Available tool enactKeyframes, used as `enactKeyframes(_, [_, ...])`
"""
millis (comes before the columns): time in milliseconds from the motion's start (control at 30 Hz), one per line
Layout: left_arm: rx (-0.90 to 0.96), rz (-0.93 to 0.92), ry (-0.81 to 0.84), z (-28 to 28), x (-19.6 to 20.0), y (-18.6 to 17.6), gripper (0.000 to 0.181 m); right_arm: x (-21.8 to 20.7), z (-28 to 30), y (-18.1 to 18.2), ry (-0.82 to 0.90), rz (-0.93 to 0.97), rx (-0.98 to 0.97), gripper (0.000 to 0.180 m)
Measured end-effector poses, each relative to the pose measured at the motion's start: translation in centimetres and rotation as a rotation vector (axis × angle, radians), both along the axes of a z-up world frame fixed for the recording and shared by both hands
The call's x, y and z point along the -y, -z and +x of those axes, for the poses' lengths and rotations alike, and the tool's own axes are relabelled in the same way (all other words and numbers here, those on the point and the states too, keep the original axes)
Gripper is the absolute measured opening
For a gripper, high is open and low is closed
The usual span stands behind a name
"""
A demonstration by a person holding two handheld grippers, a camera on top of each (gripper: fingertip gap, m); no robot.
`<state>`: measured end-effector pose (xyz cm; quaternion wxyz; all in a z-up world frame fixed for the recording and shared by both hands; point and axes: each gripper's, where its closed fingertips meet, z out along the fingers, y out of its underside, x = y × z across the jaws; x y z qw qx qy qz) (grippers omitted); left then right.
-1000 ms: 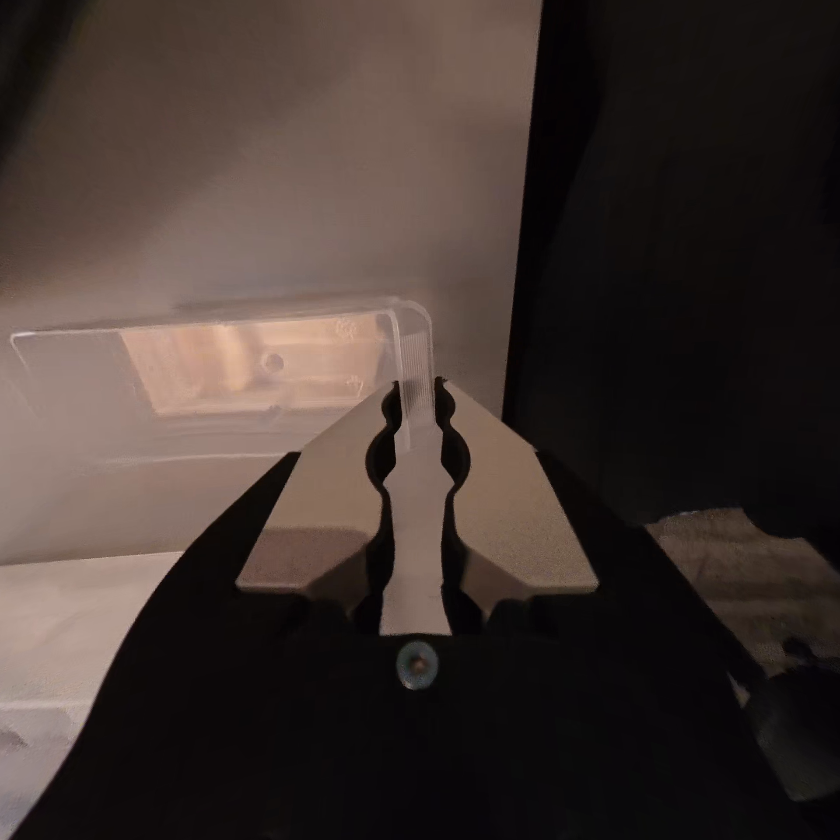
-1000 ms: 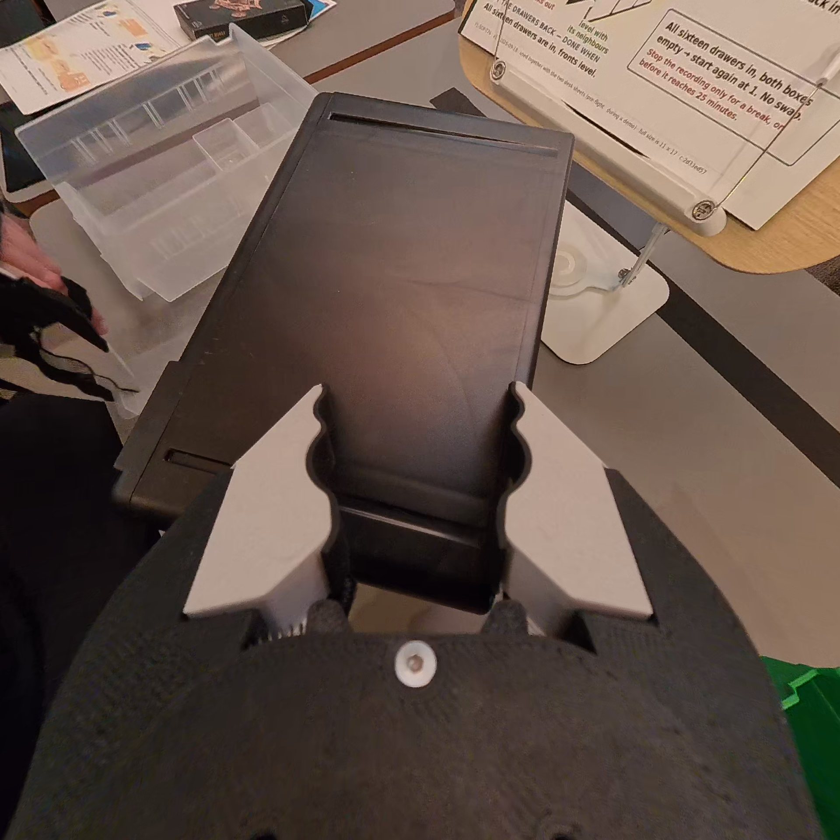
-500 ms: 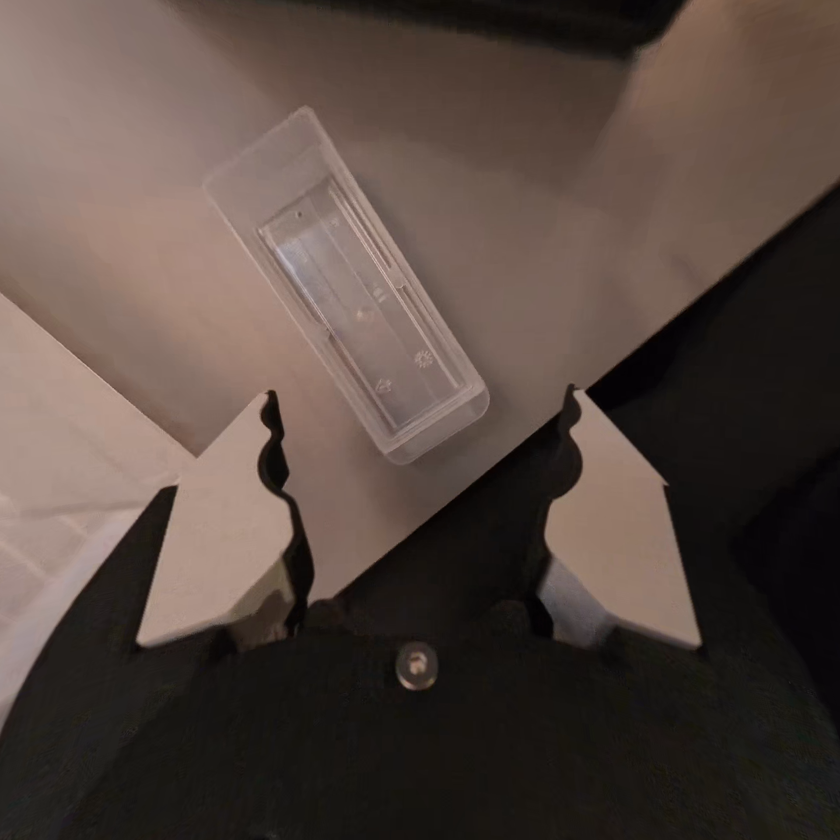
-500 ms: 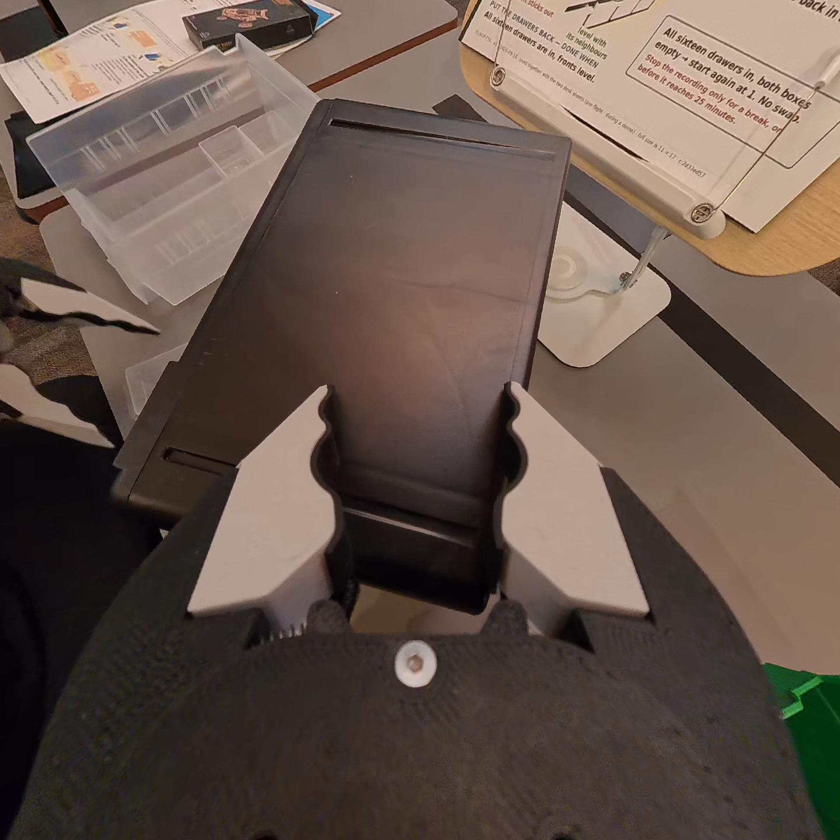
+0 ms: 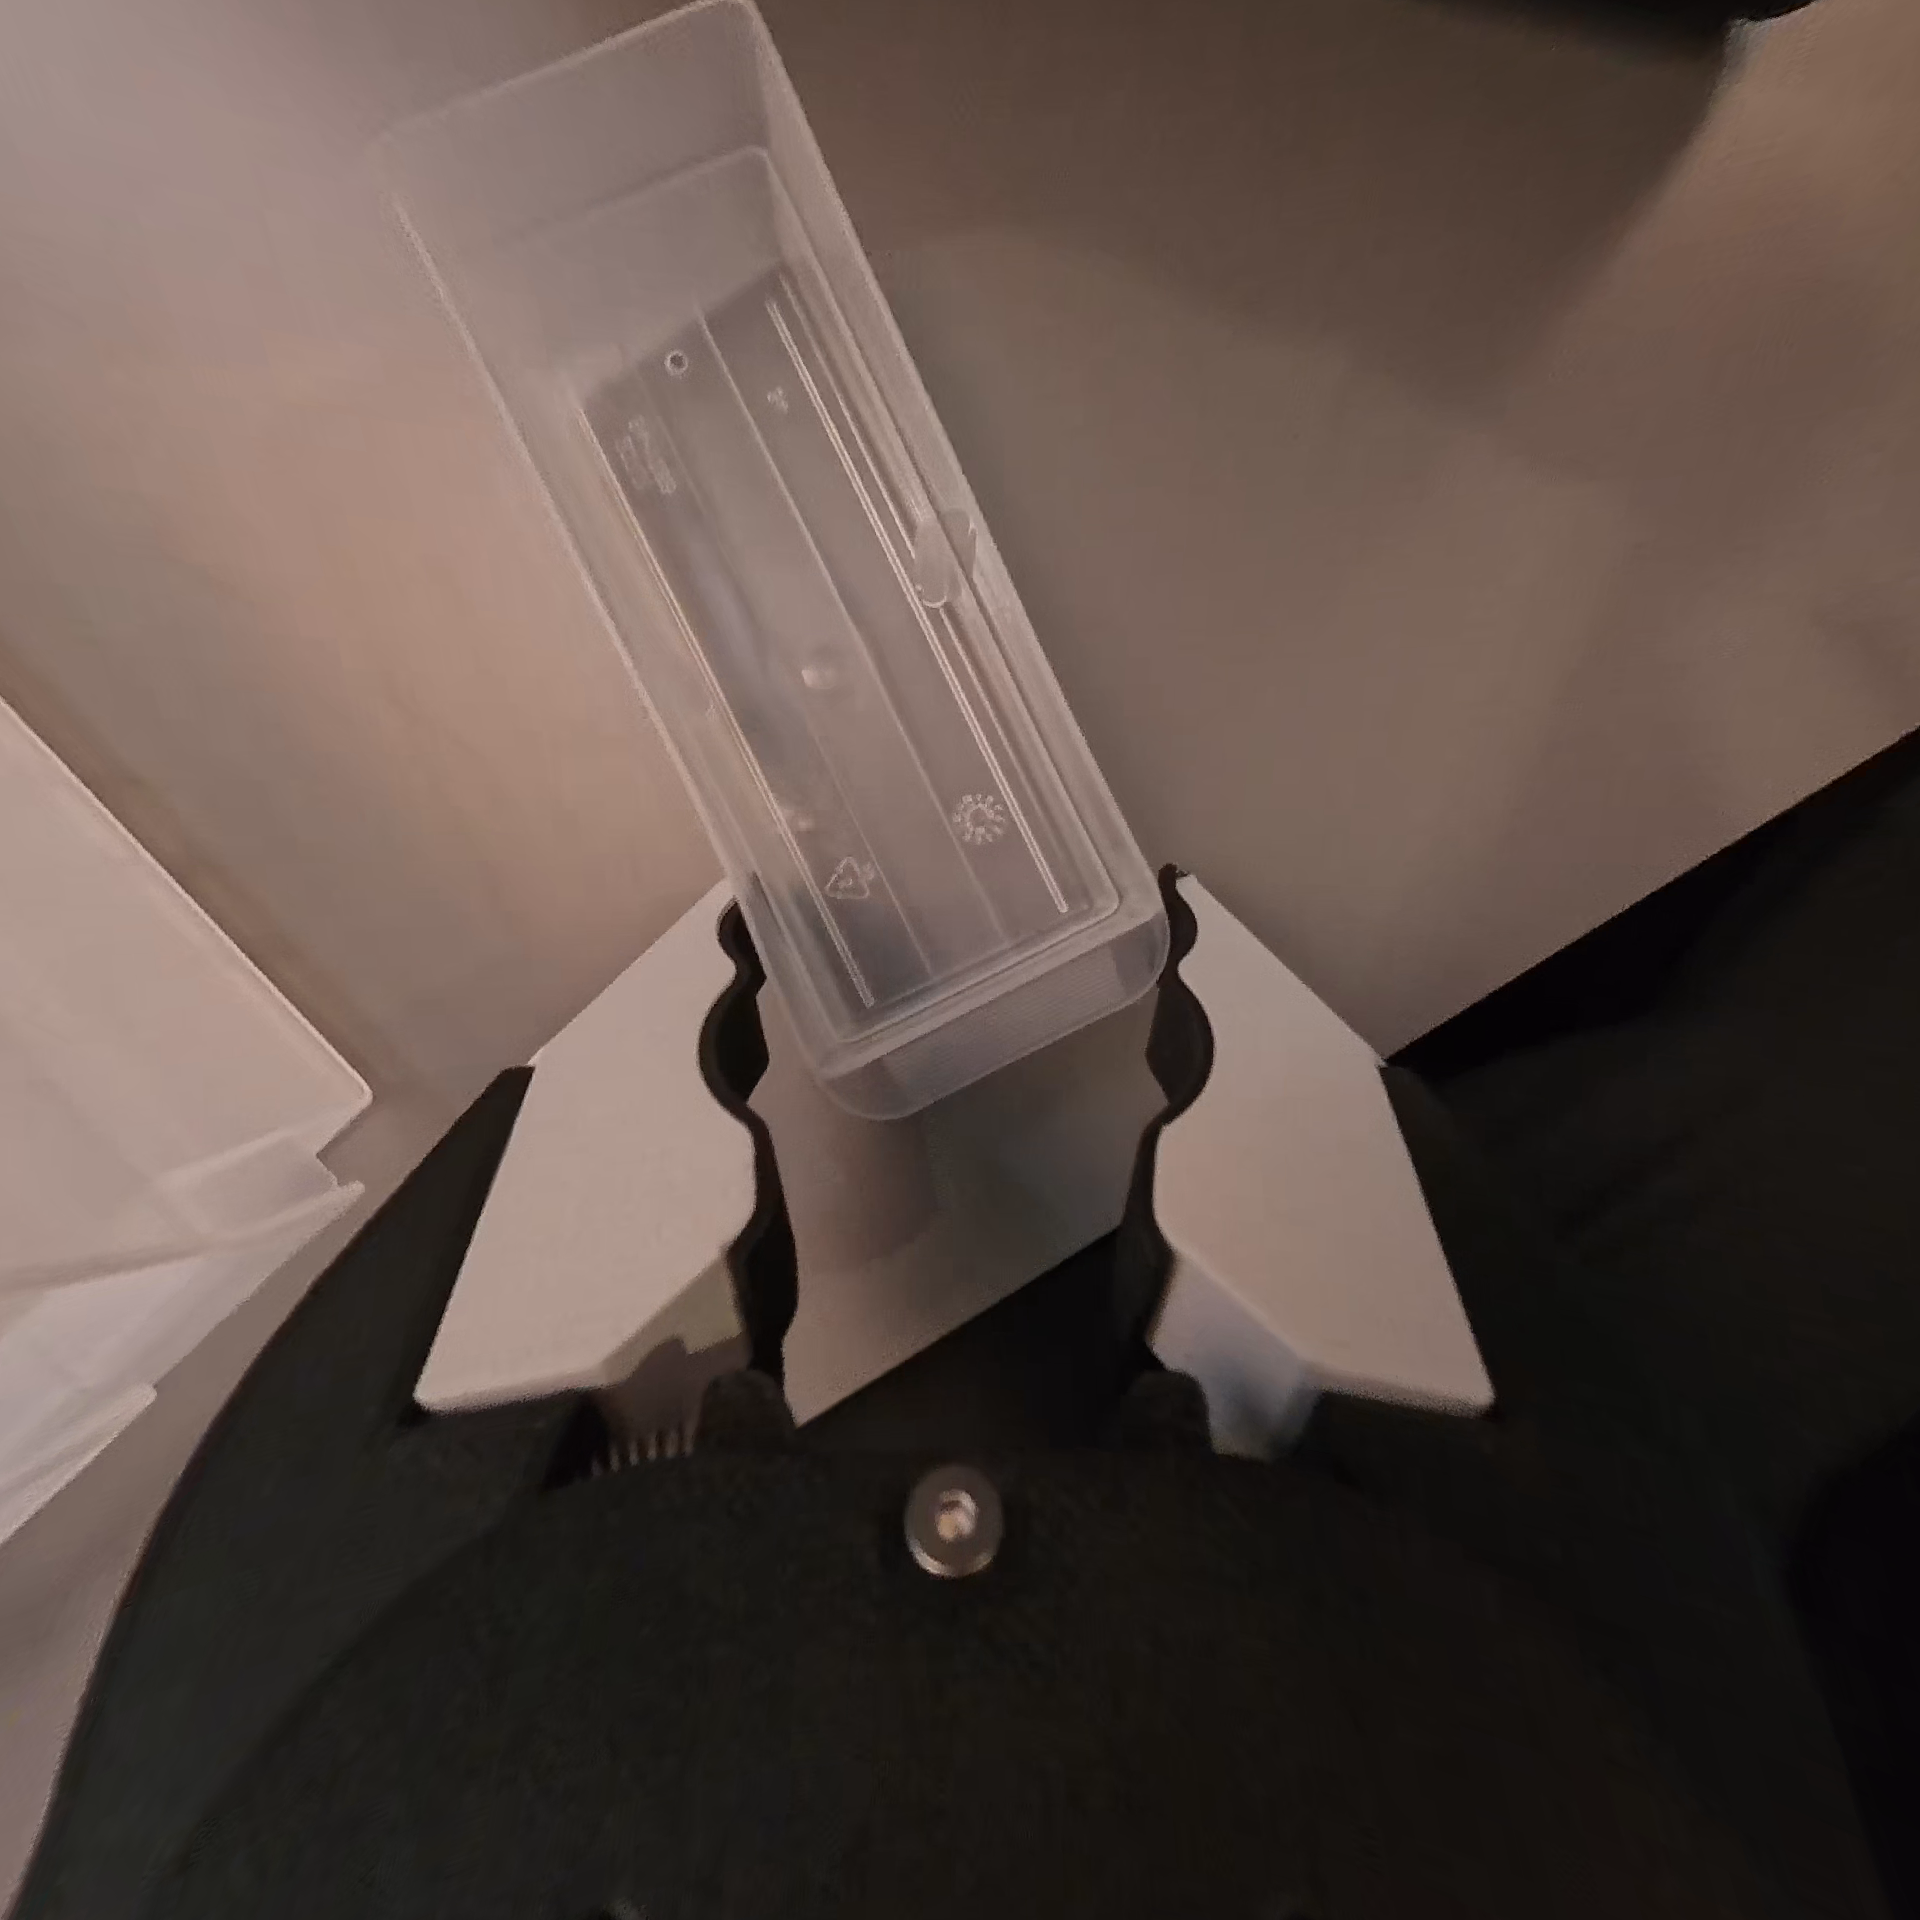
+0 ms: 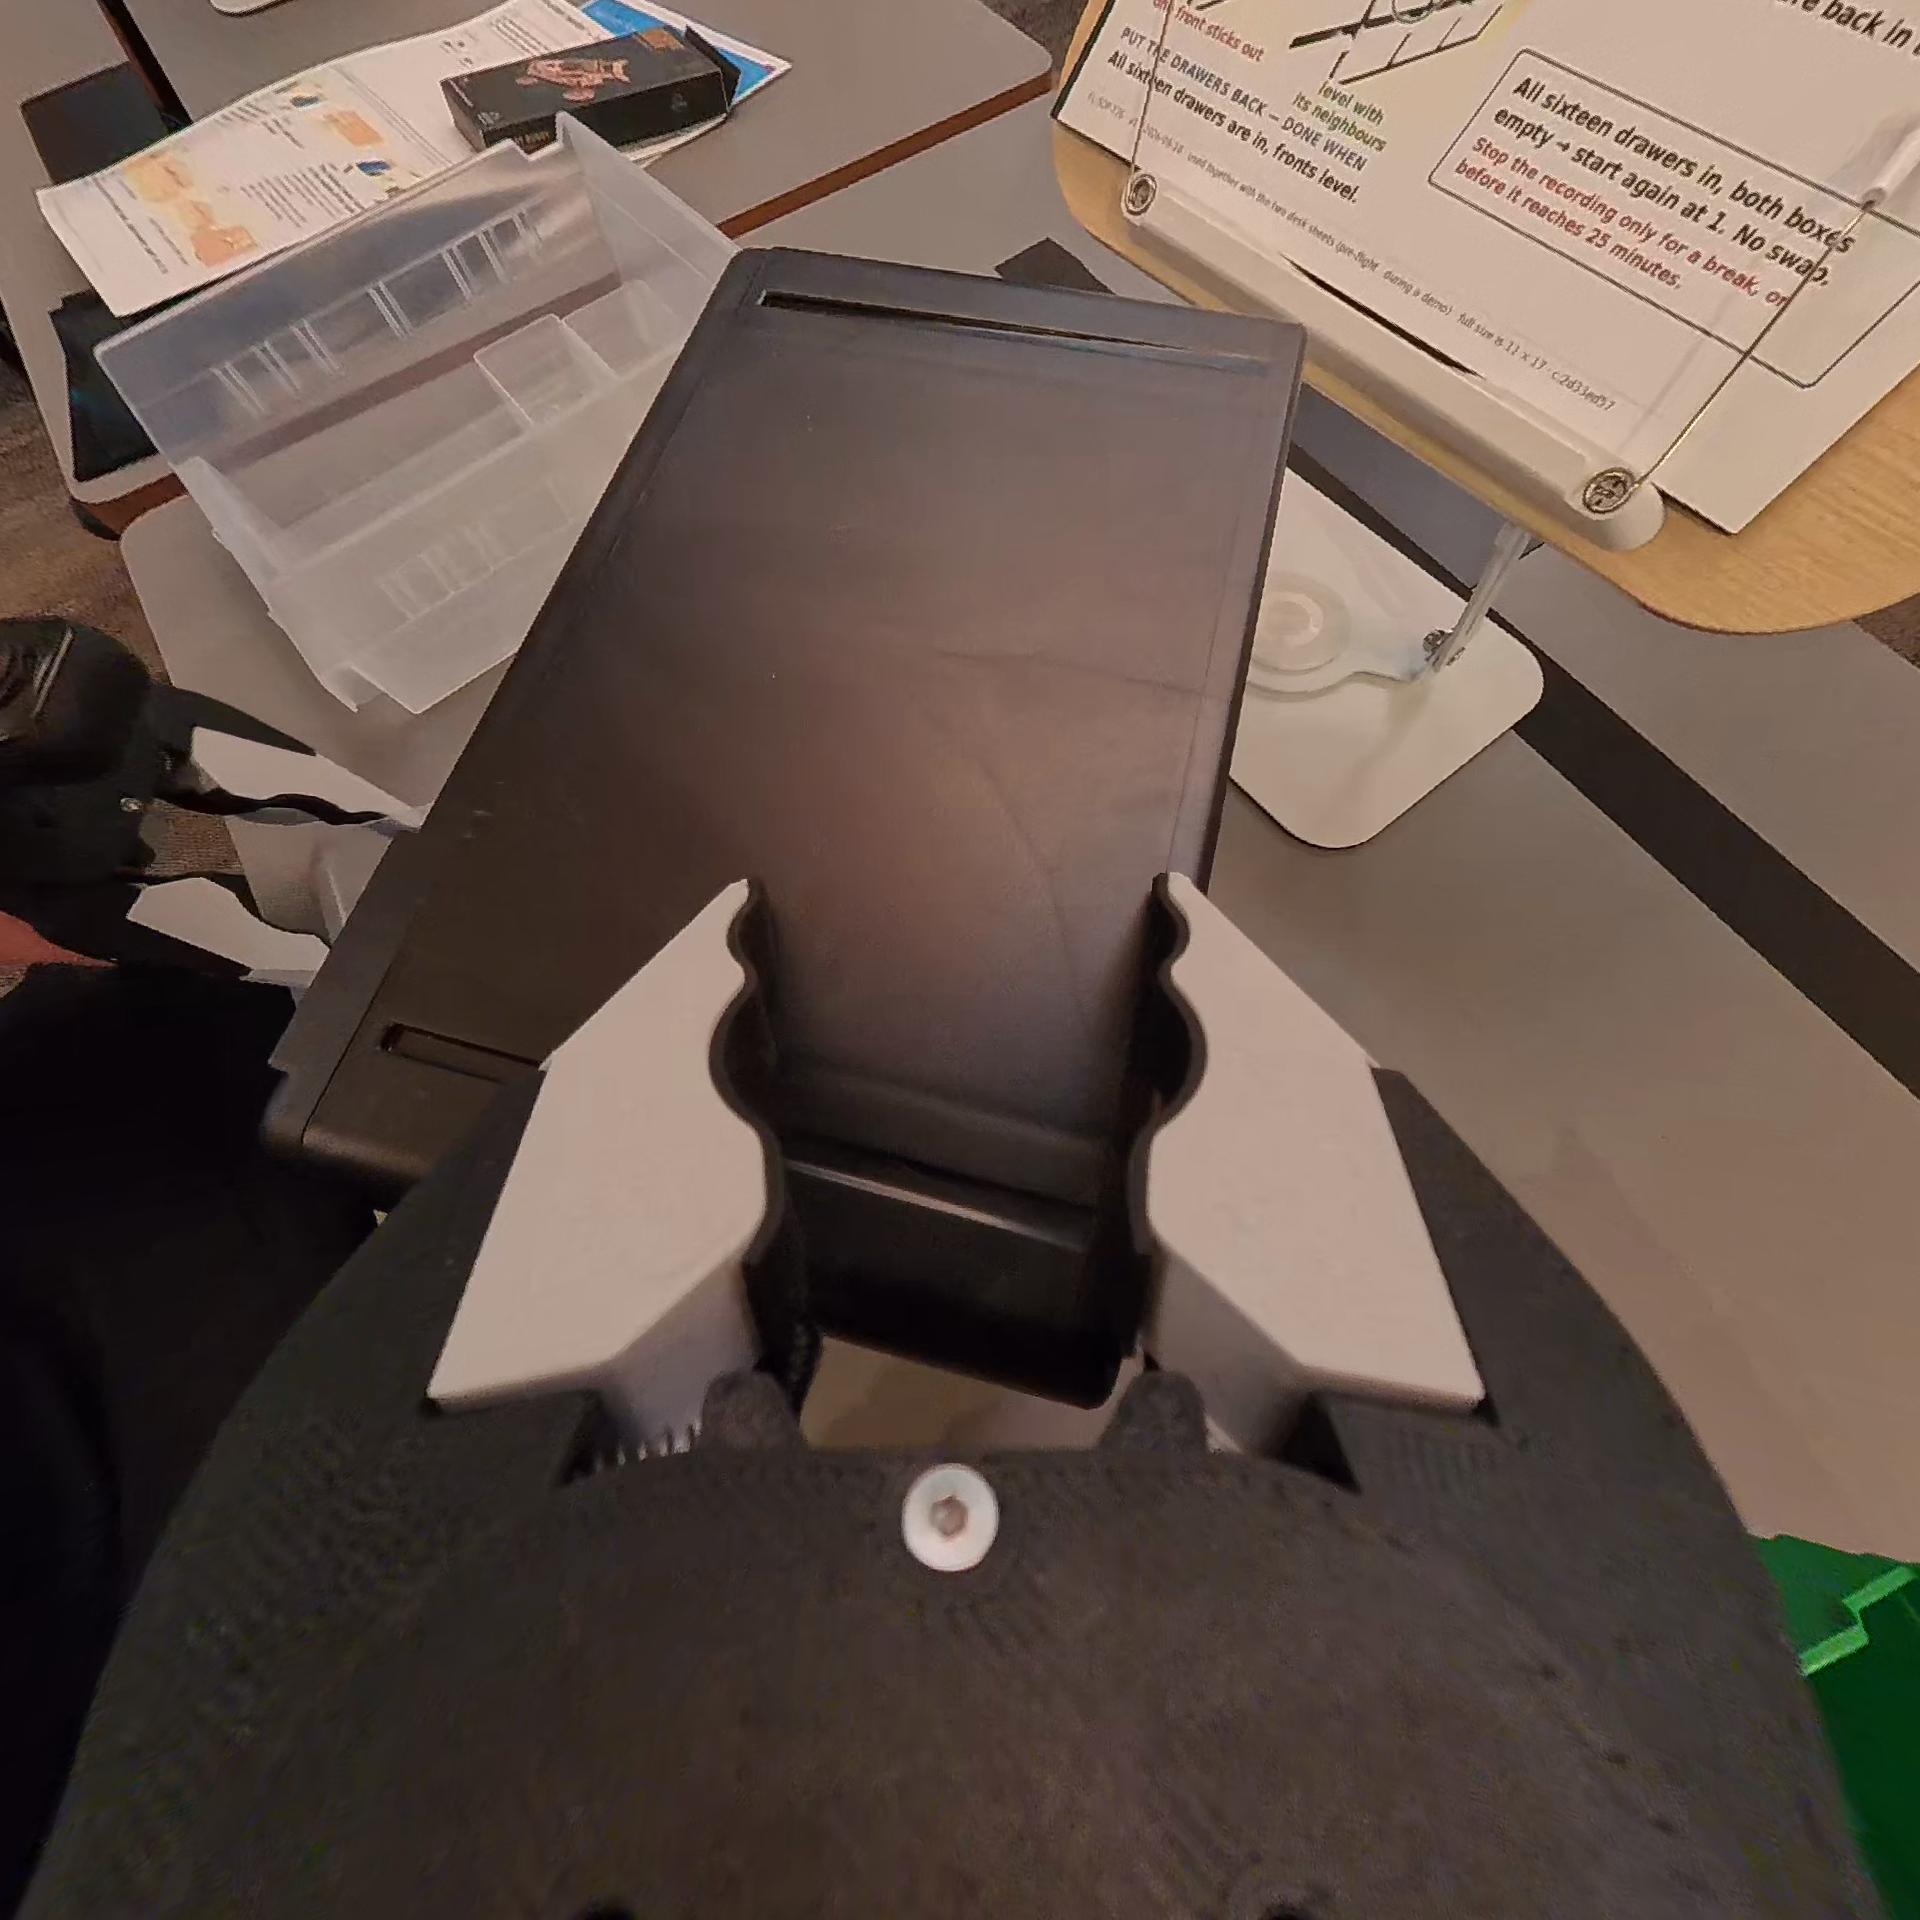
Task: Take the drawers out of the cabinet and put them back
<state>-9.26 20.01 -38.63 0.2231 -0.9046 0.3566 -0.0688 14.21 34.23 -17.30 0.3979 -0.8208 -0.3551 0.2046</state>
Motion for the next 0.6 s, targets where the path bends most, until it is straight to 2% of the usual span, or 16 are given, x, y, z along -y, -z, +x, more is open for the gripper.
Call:
enactKeyframes(133, [-0.015, 0.019, 0.093, 1.0, -1.4, -2.3, 0.073, 0.0, 0.0, 0.0, -0.001, 0.0, 0.009, 0.072])
enactKeyframes(333, [-0.046, 0.08, 0.179, 0.7, -5.7, -7.0, 0.072, 0.0, 0.0, 0.1, 0.0, -0.001, 0.024, 0.072])
enactKeyframes(500, [-0.063, 0.022, 0.27, -0.5, -8.3, -8.6, 0.072, 0.0, 0.0, 0.1, 0.0, -0.001, 0.03, 0.072])
enactKeyframes(600, [-0.091, -0.008, 0.292, -1.0, -10.0, -8.2, 0.072, 0.0, 0.0, 0.1, -0.001, -0.001, 0.031, 0.072])
